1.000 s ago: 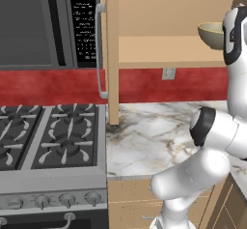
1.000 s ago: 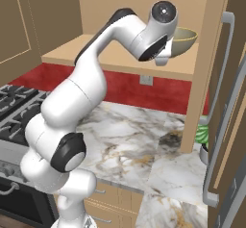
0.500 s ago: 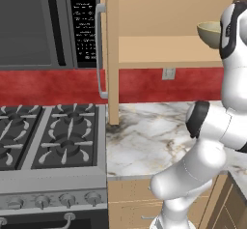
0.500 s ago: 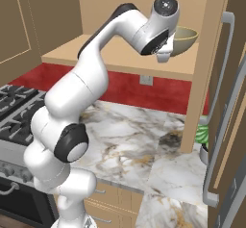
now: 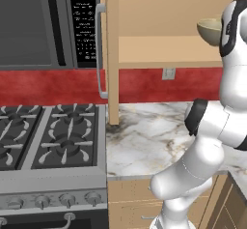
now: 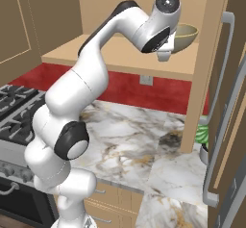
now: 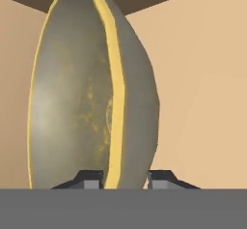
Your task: Move the bowls from the cabinet to the plates on the dining table.
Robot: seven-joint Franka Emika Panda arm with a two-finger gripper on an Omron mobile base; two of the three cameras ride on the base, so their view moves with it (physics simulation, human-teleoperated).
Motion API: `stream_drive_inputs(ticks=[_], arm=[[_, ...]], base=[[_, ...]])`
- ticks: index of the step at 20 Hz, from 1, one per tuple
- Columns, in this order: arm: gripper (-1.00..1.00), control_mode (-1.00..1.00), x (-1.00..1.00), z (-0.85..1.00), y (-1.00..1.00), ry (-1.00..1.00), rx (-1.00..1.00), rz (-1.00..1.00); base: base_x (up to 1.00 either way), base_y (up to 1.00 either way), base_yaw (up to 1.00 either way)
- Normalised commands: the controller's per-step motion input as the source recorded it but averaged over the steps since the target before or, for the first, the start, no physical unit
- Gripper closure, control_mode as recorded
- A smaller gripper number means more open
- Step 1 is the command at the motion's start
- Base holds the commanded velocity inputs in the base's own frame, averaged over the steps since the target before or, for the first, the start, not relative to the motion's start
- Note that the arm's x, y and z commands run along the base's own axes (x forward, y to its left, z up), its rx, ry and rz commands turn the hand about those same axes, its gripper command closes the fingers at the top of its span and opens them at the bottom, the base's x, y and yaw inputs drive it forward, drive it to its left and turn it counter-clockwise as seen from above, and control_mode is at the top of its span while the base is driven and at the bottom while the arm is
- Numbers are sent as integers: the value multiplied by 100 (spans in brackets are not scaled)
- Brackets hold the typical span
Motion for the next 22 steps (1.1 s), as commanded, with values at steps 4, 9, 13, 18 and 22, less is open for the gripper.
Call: stream_drive_inputs(ticks=[4,9,13,18,22], arm=[[100,-100,0,0,0,1,0,0],[100,-100,0,0,0,1,0,0],[100,-100,-4,4,0,0,0,0],[100,-100,-11,15,4,0,0,0],[100,-100,-21,10,13,0,0,1]], base=[[0,0,0],[0,0,0],[0,0,0],[0,0,0],[0,0,0]])
